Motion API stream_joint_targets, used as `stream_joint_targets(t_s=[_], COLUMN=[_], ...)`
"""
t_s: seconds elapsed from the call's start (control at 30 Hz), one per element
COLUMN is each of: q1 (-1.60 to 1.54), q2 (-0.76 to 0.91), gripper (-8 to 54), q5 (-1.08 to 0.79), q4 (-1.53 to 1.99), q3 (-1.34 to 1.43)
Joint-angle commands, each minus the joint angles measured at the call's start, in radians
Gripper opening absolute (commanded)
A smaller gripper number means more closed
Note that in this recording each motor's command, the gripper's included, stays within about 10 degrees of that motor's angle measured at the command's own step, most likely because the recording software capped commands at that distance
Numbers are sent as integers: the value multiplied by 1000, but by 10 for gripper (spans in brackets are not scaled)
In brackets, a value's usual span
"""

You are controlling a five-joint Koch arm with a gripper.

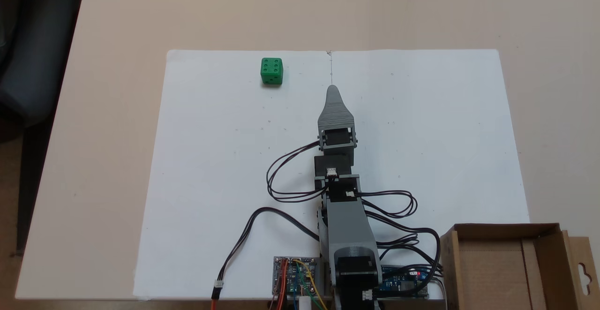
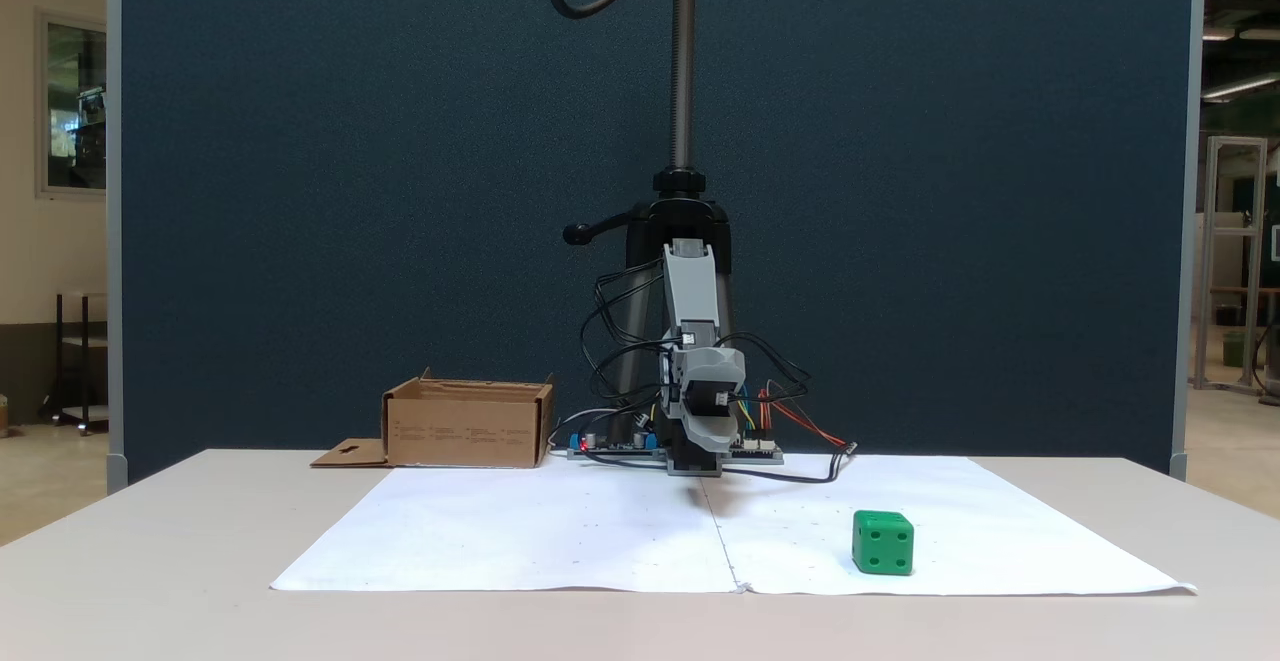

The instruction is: Grasp a green dice and put it in the bin.

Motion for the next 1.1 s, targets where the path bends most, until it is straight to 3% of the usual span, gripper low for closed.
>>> stream_joint_targets(t_s=[0.0,0.27,0.5,1.07], q1=[-3,34,14,14], q2=[110,112,109,106], gripper=[425,453,429,432], q5=[46,40,32,32], q4=[-69,-235,-196,963], q3=[44,69,54,-672])
